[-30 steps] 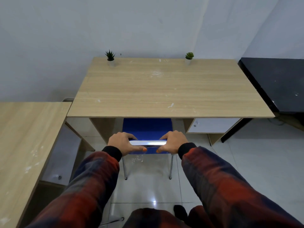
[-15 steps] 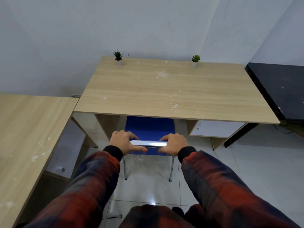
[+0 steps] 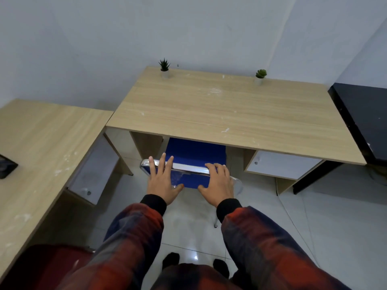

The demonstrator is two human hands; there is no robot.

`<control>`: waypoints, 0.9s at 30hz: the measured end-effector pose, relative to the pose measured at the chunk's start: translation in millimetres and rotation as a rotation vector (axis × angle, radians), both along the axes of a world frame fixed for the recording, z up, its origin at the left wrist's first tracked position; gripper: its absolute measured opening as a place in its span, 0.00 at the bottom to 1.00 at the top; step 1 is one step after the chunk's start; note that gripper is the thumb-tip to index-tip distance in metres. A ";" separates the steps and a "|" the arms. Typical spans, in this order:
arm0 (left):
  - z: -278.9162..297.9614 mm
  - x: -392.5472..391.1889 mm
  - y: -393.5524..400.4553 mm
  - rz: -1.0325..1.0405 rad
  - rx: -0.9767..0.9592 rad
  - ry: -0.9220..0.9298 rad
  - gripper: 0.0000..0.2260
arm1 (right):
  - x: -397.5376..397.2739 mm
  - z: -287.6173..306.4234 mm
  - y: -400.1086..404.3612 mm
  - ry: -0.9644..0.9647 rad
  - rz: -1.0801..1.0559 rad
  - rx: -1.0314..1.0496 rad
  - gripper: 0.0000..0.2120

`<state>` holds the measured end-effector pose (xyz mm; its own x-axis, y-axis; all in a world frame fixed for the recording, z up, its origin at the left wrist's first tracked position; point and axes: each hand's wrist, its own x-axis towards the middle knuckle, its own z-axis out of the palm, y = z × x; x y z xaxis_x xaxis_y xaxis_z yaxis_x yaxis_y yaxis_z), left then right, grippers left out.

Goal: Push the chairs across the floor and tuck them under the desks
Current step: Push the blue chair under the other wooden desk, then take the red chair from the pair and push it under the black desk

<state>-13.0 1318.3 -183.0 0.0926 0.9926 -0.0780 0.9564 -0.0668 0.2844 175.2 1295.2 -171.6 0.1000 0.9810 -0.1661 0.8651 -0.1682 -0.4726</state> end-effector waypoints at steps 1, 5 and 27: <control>0.0 0.7 -2.7 0.003 -0.003 0.001 0.44 | 2.9 -0.2 -4.0 0.032 0.021 -0.016 0.36; 6.8 13.2 -24.8 0.059 -0.053 -0.137 0.43 | 23.0 10.4 -17.8 0.150 0.102 -0.097 0.40; 41.4 45.4 -234.2 0.043 -0.181 -0.575 0.19 | 51.7 62.8 -226.2 0.496 -0.170 -0.169 0.23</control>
